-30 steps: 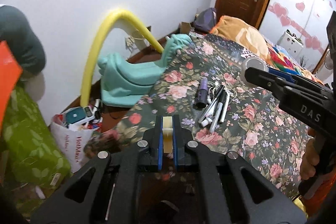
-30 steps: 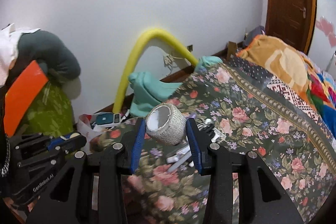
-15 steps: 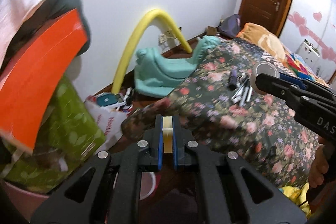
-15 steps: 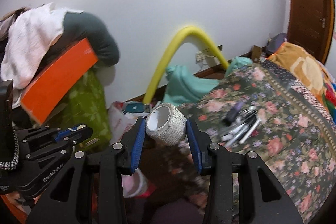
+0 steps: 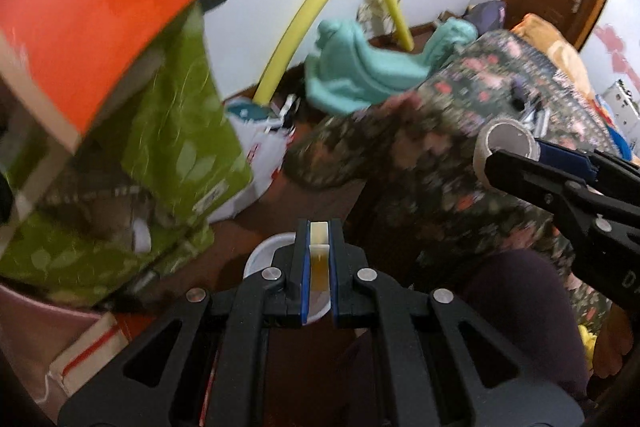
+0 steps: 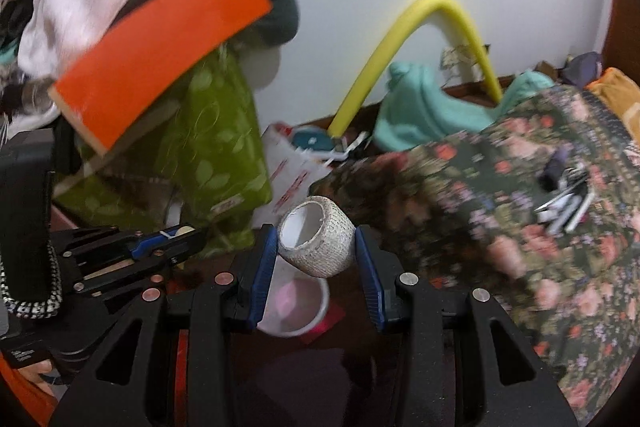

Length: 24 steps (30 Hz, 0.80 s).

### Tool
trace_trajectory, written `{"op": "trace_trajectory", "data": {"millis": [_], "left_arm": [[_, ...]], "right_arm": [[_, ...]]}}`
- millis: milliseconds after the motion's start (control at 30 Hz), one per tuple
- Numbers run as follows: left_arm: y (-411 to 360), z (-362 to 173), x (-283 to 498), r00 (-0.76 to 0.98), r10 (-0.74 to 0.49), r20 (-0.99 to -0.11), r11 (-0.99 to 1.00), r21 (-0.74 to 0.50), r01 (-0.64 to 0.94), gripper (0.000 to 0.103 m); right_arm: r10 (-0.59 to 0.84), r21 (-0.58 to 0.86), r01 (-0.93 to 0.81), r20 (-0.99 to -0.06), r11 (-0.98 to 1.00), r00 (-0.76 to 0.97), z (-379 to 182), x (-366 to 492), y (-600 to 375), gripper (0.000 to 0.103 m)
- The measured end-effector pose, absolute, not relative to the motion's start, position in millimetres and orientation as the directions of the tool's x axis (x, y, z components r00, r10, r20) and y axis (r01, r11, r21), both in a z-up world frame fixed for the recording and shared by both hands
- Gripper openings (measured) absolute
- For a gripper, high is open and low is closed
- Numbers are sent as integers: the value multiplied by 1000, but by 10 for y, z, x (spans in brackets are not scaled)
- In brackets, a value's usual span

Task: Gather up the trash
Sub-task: 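Carry the tape roll to the white bowl and open the right gripper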

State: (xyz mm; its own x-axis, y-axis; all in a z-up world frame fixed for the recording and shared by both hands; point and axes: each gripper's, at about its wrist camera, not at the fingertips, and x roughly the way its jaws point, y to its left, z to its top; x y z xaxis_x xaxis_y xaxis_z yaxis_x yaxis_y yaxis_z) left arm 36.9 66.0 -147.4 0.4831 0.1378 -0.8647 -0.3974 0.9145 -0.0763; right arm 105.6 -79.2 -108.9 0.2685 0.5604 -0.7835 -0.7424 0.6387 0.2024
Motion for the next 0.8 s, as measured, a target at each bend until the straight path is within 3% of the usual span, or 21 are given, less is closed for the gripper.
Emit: {"op": "trace_trajectory", "data": {"millis": [467, 800], "left_arm": [[1202, -2516, 334, 274, 46, -961, 856, -104, -506, 6], [1484, -2953, 358, 211, -73, -975, 787, -186, -589, 6]], "right_arm": [[449, 223, -780, -890, 584, 82, -1972, 1085, -113, 37], [395, 280, -794, -917, 540, -55, -2357, 1118, 261, 38]]}}
